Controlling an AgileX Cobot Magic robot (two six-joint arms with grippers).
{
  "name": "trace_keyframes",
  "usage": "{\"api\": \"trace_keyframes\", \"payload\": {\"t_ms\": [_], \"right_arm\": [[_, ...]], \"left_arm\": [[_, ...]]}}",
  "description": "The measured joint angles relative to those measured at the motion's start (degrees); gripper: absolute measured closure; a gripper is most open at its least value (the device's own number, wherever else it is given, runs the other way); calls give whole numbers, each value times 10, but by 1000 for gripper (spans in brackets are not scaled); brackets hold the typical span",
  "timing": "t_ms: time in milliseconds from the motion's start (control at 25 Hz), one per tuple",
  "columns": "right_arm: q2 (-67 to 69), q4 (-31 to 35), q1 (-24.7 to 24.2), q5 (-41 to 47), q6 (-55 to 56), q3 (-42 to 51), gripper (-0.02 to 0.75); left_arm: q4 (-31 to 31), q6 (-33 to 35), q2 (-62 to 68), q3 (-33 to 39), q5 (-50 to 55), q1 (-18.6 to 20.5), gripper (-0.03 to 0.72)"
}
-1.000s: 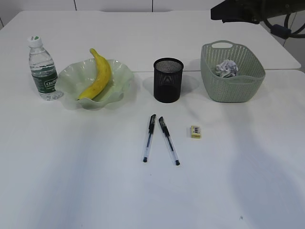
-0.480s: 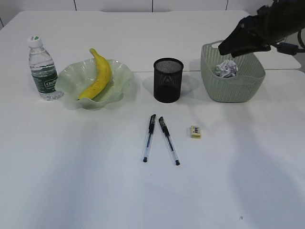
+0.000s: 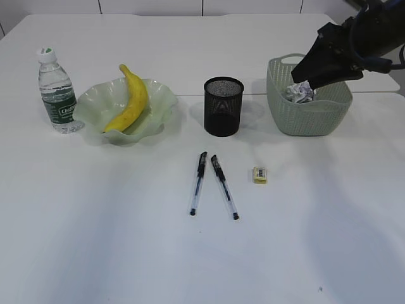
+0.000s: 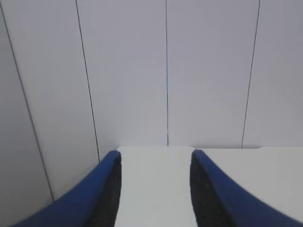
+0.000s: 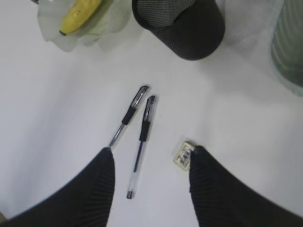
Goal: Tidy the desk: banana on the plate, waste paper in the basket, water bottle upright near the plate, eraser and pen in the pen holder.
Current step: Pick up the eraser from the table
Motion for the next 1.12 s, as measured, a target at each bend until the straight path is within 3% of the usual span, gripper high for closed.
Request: {"api": "trace_keyframes", "payload": {"t_ms": [240, 480, 880, 1120], "right_arm": [[1, 0, 0, -55, 35, 0, 353], [36, -8, 0, -95, 158, 0, 353], [66, -12, 6, -87, 137, 0, 353], [66, -34, 63, -73, 124, -1, 353]], "left_arm": [[0, 0, 0, 0, 2, 0, 352], [0, 0, 0, 0, 2, 0, 352], [0, 0, 0, 0, 1, 0, 352], [0, 0, 0, 0, 1, 0, 352]]}}
